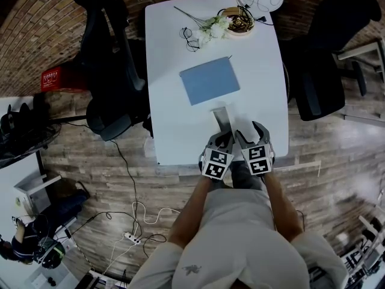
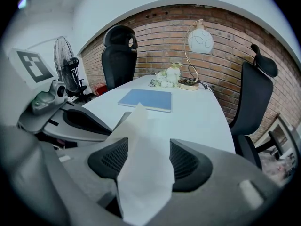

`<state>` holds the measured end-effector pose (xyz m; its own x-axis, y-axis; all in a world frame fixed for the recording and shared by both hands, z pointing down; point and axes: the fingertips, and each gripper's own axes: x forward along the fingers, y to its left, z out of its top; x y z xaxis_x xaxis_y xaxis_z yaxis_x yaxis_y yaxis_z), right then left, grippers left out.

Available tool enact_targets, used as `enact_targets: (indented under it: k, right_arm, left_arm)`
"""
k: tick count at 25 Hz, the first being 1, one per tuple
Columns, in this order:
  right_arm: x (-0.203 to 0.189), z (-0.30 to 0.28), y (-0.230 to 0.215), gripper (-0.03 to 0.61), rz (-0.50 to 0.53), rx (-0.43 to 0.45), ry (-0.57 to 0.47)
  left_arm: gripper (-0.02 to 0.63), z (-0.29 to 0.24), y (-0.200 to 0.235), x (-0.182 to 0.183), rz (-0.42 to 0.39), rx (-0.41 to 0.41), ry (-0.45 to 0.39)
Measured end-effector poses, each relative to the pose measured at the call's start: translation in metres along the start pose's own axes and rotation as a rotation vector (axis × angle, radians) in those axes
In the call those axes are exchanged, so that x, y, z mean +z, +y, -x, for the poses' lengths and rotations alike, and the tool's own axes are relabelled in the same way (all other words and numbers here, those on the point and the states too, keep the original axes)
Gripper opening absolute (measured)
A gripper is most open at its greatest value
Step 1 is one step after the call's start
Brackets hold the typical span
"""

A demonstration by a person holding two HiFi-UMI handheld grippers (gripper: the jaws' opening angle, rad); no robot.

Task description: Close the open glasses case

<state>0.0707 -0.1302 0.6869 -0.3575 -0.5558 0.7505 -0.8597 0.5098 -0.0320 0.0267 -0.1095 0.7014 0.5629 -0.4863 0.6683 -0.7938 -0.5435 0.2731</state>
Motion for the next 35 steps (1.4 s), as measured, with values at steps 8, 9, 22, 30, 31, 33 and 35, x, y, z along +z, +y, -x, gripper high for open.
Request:
enact_targets:
  k: [8,9,22,30,31,33,35]
  right_arm:
    - [0.002,0.001,0.003,0.279,0.009,0.005,-0.001]
    - [0.002,0.000,0.004,0.279,0.010,0.005,-0.001]
    - [0.005,0.000,0.011,0.279,0.012,0.012,-0.002]
    - [0.004,-0.002,0.014,0.279,0.018,0.017,-0.002]
    - [0.004,-0.002,0.014,0.279,0.018,0.018,-0.002]
    - [0.004,-0.003,0.015,0.279,0.019,0.020,-0.002]
    - [0.005,-0.003,0.016,0.279,0.021,0.021,-0.002]
  left_arm:
    - [0.005,0.004,0.004,-0.002,0.007,0.009,0.007]
    - [0.005,0.004,0.004,-0.002,0.009,0.009,0.005]
    - [0.005,0.009,0.011,-0.009,0.022,0.022,0.007]
    - [0.005,0.011,0.013,-0.013,0.036,0.022,0.024]
    - [0.005,0.011,0.013,-0.014,0.037,0.023,0.025]
    - [0.005,0.010,0.015,-0.015,0.038,0.027,0.026]
    - [0.005,0.011,0.017,-0.015,0.039,0.031,0.021]
